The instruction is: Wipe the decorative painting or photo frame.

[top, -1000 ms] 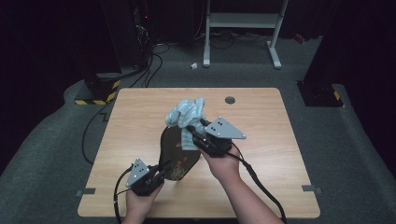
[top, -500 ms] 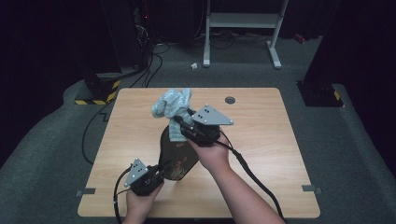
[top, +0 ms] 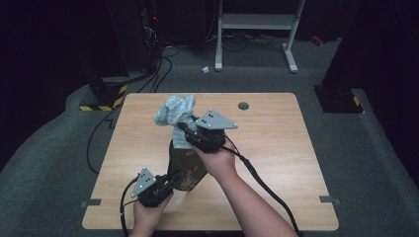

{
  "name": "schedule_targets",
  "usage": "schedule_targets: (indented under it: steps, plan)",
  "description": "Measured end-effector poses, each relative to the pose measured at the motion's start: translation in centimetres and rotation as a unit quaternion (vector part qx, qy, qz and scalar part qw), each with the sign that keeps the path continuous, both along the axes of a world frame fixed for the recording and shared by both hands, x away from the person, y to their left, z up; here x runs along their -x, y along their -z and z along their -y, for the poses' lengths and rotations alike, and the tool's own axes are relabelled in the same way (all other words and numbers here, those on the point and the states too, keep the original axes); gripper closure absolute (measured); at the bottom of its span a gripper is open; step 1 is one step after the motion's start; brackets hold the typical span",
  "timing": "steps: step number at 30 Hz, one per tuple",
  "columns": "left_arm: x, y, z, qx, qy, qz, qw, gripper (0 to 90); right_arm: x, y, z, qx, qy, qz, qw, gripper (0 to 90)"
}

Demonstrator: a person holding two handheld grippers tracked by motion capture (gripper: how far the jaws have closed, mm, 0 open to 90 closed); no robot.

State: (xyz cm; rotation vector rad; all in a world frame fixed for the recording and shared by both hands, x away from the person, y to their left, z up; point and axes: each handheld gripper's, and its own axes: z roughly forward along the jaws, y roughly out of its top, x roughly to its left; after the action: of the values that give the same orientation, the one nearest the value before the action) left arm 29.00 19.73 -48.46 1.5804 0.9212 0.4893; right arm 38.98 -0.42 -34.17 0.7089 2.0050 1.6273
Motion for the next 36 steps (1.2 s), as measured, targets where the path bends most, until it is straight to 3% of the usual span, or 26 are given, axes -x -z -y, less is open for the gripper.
schedule_targets:
  steps: [6,12,17,22,31,36]
  plan:
    - [0.0,0.0,0.0,0.0,0.0,0.0,1.0,80.3,-1.8,0.9,1.2,-0.004,0.016,-0.028,0.9995,66.5]
    - [0.0,0.0,-0.1,-0.001,0.001,0.002,1.0,80.2,-4.0,2.7,3.2,-0.008,0.051,-0.062,0.9968,66.9]
    - [0.0,0.0,0.0,-0.003,0.002,0.002,1.0,80.3,-4.5,3.0,4.1,-0.009,0.06,-0.075,0.9953,67.3]
    - [0.0,0.0,0.0,-0.003,0.002,0.002,1.0,80.3,-3.2,2.0,3.1,-0.012,0.029,-0.07,0.9971,67.4]
    - [0.0,0.0,0.0,-0.006,0.002,0.003,1.0,80.3,0.7,-0.1,0.5,-0.022,-0.029,-0.03,0.9989,67.4]
    - [0.1,0.0,0.0,-0.006,0.001,0.002,1.0,80.3,1.9,-0.4,-0.9,-0.002,-0.05,-0.01,0.9987,67.1]
